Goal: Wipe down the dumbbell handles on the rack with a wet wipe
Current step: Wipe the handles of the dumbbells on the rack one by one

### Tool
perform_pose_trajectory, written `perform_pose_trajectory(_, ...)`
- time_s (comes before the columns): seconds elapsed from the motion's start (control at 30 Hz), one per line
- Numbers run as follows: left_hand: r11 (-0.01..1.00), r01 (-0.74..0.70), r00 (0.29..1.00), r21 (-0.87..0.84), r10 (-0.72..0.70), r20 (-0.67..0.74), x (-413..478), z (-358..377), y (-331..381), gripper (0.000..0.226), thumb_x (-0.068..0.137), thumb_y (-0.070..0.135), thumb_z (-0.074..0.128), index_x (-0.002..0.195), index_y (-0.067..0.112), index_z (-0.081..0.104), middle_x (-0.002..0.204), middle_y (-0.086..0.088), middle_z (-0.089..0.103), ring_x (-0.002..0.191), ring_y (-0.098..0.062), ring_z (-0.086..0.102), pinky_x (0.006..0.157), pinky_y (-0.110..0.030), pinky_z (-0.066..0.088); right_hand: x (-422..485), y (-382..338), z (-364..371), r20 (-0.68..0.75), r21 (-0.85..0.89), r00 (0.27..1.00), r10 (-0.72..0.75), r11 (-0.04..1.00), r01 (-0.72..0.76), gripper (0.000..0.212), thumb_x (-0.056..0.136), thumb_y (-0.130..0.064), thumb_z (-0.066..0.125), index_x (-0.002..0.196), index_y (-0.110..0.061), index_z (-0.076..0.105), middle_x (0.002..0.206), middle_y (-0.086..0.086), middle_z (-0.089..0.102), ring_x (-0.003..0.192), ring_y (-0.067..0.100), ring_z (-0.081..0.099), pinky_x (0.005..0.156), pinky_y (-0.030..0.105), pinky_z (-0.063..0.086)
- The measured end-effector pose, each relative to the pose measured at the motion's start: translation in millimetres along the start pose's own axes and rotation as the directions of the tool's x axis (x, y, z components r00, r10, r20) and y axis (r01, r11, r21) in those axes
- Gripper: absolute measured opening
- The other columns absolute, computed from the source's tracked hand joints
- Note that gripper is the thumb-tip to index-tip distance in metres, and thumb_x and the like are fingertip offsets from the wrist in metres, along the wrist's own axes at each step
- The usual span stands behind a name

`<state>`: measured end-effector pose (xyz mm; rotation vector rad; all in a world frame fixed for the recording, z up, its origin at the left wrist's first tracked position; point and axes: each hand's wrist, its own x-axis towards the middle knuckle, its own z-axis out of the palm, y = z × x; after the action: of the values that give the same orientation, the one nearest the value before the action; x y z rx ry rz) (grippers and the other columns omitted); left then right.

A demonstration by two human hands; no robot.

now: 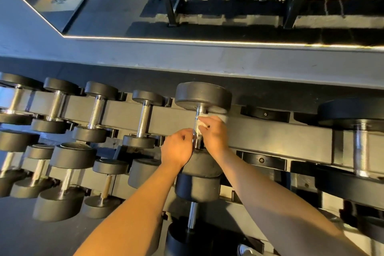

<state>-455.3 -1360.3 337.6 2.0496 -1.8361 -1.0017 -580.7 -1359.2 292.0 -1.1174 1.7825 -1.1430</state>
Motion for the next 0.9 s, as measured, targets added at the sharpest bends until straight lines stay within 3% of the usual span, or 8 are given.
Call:
perform_pose_trajectory(0.13,0.998,-0.037,0.999,-0.044,0.037,-0.013,-1.7,-1.2,-1.5,0.036,0.104,0.039,0.036,0.123,0.046,0.066,0.108,0.008,0.072,0.100,-0.015,0.063,0.093,-0.038,0.049,-6.9,1.5,-8.9,0.069,0.132,0.997,0.025,0.991,-0.034,0.019,0.094,-0.003,0.063,0.104,-0.018,0.067,0.094,-0.009,0.063,0.084,-0.003,0.062,0.070,0.005,0.046)
perform_pose_trajectory(0.23,0.997,-0.045,0.999,-0.059,0.044,-0.006,-0.9,-1.5,-1.2,0.037,0.105,0.037,0.034,0.124,0.045,0.065,0.108,0.008,0.074,0.101,-0.013,0.063,0.094,-0.037,0.048,9.7,-4.6,-1.6,-0.021,0.079,1.000,-0.018,0.997,0.020,0.021,0.098,-0.007,0.059,0.113,-0.016,0.070,0.109,-0.005,0.062,0.096,0.003,0.061,0.080,0.008,0.047)
perform_pose_trajectory(0.33,0.996,-0.032,0.999,-0.081,0.033,0.004,-0.4,-0.7,-2.2,0.039,0.102,0.045,0.030,0.123,0.048,0.063,0.105,0.012,0.074,0.101,-0.012,0.066,0.094,-0.038,0.050,20.2,1.7,3.6,-0.001,-0.041,0.997,-0.079,0.996,0.079,0.025,0.097,-0.005,0.060,0.119,-0.010,0.072,0.118,0.002,0.063,0.106,0.013,0.060,0.092,0.021,0.049)
perform_pose_trajectory(0.5,0.996,-0.011,1.000,-0.092,0.011,-0.002,-0.1,-0.1,-3.1,0.039,0.102,0.042,0.032,0.122,0.043,0.066,0.108,0.009,0.074,0.100,-0.014,0.066,0.094,-0.039,0.052,-6.5,12.9,-10.3,0.176,-0.123,0.941,-0.290,0.942,0.313,0.013,0.091,-0.004,0.065,0.088,-0.004,0.078,0.084,0.008,0.071,0.080,0.013,0.060,0.075,0.022,0.048)
perform_pose_trajectory(0.6,0.995,-0.004,1.000,-0.098,0.003,-0.008,0.3,1.6,-3.9,0.039,0.102,0.040,0.033,0.120,0.041,0.068,0.109,0.008,0.075,0.101,-0.013,0.066,0.094,-0.038,0.052,-0.1,2.7,-2.9,0.117,-0.014,0.981,-0.156,0.987,0.159,0.012,0.090,-0.001,0.067,0.091,-0.004,0.078,0.087,0.000,0.065,0.082,0.013,0.061,0.076,0.020,0.048)
perform_pose_trajectory(0.73,0.996,0.010,0.999,-0.085,-0.013,-0.036,1.1,1.3,-3.5,0.039,0.104,0.038,0.036,0.124,0.036,0.068,0.116,0.006,0.074,0.106,-0.015,0.064,0.094,-0.034,0.048,26.2,-9.7,4.0,-0.026,0.139,0.990,0.137,0.981,-0.132,0.020,0.092,-0.006,0.069,0.111,-0.006,0.073,0.095,-0.013,0.057,0.082,-0.001,0.057,0.068,-0.001,0.041)
perform_pose_trajectory(0.8,0.997,0.008,0.999,-0.075,-0.011,-0.036,1.0,0.7,-2.7,0.038,0.104,0.036,0.036,0.122,0.035,0.069,0.114,0.005,0.074,0.102,-0.015,0.063,0.089,-0.032,0.046,25.1,-3.8,5.0,0.011,0.127,0.988,0.152,0.980,-0.153,0.020,0.089,-0.007,0.073,0.109,-0.006,0.073,0.095,-0.009,0.062,0.084,0.000,0.061,0.074,0.005,0.048)
perform_pose_trajectory(0.9,0.997,0.021,0.999,-0.069,-0.024,-0.040,1.0,0.5,-3.1,0.037,0.104,0.035,0.037,0.120,0.035,0.070,0.113,0.004,0.074,0.094,-0.011,0.058,0.081,-0.029,0.042,11.2,8.5,4.2,0.123,0.105,0.980,0.156,0.980,-0.169,0.018,0.084,-0.006,0.078,0.101,-0.006,0.076,0.099,0.000,0.067,0.092,0.016,0.068,0.087,0.031,0.057)
